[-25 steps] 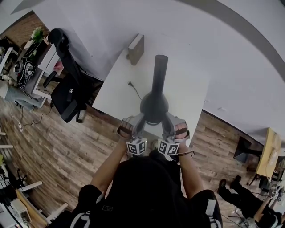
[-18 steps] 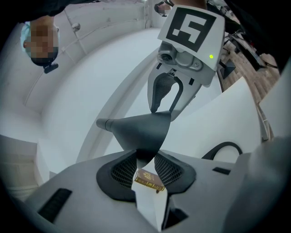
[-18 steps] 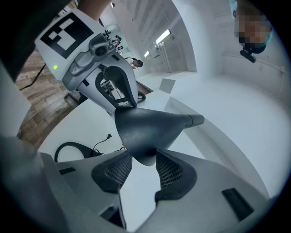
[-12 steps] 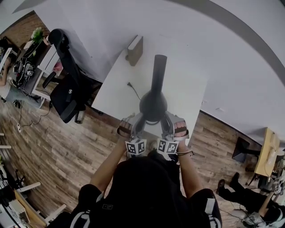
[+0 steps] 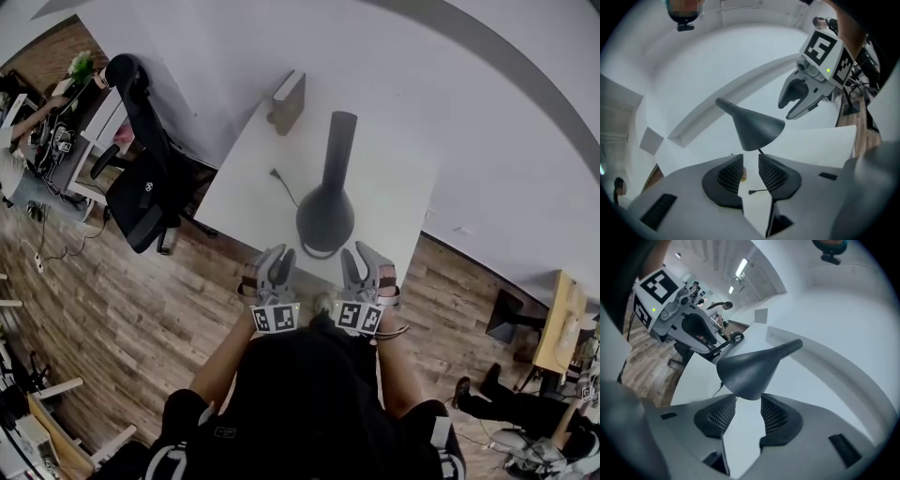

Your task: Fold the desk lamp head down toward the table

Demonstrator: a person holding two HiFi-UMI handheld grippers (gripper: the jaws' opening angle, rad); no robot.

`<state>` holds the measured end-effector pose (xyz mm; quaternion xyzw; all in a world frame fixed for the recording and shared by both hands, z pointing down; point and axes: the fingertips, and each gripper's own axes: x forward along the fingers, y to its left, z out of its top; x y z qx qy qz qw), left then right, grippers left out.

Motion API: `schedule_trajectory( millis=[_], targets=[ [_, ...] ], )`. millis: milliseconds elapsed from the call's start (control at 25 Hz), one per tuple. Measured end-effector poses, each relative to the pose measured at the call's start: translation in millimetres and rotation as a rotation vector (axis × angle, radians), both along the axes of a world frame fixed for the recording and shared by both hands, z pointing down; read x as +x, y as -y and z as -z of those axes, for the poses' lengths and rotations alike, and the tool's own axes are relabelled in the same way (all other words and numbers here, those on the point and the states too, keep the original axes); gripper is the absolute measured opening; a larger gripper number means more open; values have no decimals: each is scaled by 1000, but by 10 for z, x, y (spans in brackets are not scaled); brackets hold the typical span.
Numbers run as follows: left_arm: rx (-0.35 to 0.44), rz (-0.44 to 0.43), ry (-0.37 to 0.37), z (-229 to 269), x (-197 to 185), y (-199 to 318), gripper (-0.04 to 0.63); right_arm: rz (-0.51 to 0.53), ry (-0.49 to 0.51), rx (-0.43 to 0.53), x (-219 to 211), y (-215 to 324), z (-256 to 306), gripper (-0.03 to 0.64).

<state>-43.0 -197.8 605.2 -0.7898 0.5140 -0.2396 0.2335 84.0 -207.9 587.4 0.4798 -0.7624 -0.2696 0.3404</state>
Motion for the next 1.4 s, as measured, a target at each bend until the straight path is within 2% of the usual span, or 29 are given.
schedule_trajectory(
  millis=[160,320,480,560,680,880,1200,1400],
  targets=[
    [-24,66,-180,341,-211,-2,99,-26,214,-54,-18,-58,365,145],
    [-28,55,-330,752,-295,44,58,-37,430,-90,-42,-79,691,93],
    [-73,28,-630,1128,-308,65,28,-40,581,-81,-48,-61,983,36],
    [-94,21,-700,1259,-300,12,26,-72,672,-92,-11,-86,1082,17],
    [-92,2,-743,1467,-274,-57,25,-101,737,-120,6,-112,1212,13],
    [-99,-17,-763,1607,-195,-111,25,-74,802,-125,-35,-154,1277,12],
    [-89,-33,-769,1622,-118,-158,25,-70,855,-104,-71,-210,1340,12],
    [-93,-39,-759,1613,-114,-174,25,-79,847,-104,-72,-235,1327,12]
  ],
)
